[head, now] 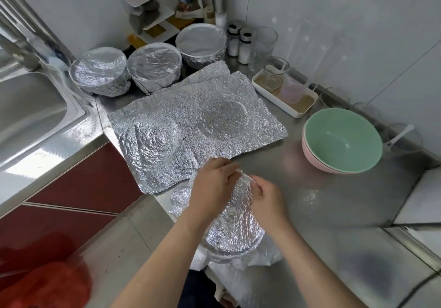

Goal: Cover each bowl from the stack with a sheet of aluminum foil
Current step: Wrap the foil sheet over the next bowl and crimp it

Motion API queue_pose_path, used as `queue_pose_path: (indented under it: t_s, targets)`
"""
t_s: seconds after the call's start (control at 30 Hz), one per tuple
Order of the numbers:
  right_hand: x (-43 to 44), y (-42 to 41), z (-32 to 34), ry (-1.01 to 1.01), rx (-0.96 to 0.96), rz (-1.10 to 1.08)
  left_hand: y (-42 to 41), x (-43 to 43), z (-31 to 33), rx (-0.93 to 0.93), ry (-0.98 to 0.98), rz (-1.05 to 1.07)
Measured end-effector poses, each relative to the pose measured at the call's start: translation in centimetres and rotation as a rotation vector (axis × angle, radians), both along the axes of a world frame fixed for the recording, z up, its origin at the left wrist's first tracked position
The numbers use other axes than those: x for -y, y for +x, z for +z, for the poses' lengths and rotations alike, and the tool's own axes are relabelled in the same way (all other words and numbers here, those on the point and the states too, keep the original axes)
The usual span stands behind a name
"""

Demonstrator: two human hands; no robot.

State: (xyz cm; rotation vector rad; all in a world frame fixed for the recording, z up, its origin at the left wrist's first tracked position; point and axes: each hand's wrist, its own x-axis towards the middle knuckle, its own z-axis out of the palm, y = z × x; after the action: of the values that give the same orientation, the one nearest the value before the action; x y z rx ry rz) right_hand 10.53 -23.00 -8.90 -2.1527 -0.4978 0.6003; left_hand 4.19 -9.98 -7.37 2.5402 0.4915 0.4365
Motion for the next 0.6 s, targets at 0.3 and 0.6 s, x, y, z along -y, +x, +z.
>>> queue_pose_path:
  t_s: [0.3, 0.6]
  targets:
    - [-0.7, 1.1, 1.4, -0.03, -0.107, 0.085, -5.4, -0.6, -0.2, -0.123, 0.003, 0.264]
    - [-1.0, -0.3, 0.1, -0.015, 0.0, -0.011, -5.3, 0.1, 0.2, -0.068, -0.23, 0.394]
